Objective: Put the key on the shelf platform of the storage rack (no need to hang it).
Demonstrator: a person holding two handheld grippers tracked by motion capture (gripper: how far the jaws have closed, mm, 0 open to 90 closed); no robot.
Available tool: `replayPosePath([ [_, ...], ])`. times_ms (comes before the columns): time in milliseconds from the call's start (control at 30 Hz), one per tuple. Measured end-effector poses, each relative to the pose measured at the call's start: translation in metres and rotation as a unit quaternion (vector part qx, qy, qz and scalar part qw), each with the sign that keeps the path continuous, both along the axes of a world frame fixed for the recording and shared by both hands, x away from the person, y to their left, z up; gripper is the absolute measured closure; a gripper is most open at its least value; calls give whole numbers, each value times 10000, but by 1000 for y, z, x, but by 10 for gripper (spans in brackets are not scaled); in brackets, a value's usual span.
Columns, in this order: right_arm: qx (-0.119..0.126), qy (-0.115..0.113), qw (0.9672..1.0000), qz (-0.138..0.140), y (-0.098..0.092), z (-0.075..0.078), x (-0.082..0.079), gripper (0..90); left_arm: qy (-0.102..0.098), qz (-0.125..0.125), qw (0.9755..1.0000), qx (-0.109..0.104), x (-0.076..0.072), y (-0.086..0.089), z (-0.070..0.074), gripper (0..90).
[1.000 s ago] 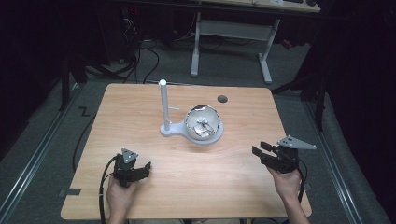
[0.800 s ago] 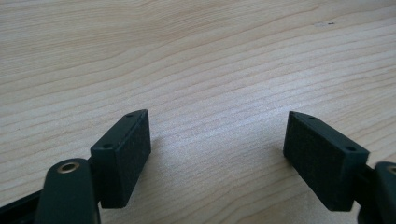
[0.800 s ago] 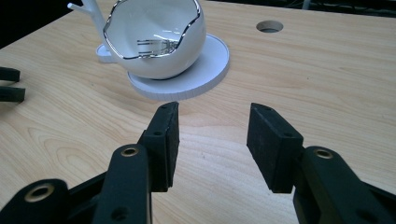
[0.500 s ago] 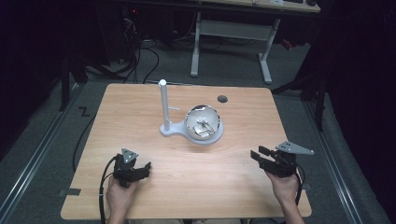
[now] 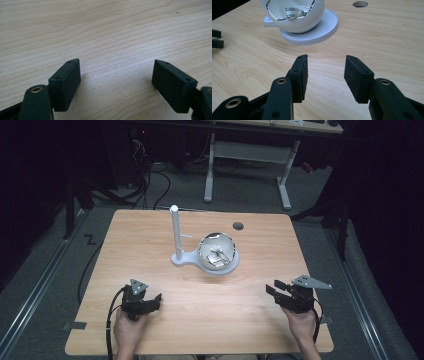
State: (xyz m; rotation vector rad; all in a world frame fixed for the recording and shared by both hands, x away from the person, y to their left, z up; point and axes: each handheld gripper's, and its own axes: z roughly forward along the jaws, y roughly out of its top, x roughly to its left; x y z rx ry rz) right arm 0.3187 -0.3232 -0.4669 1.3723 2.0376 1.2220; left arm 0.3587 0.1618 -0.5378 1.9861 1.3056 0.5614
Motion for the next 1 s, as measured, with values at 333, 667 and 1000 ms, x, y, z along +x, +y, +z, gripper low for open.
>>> replayPosePath([
  [333,-77,47,10000,19,6,-10,1,545,2,-1,10000,1,0,0,0,233],
  [667,-104,123,9999,6,11,-23,2,547,1,-1,10000,2,0,0,0,233],
  [1000,-138,181,9997,24,14,-35,1,548,0,0,10000,3,0,0,0,233],
])
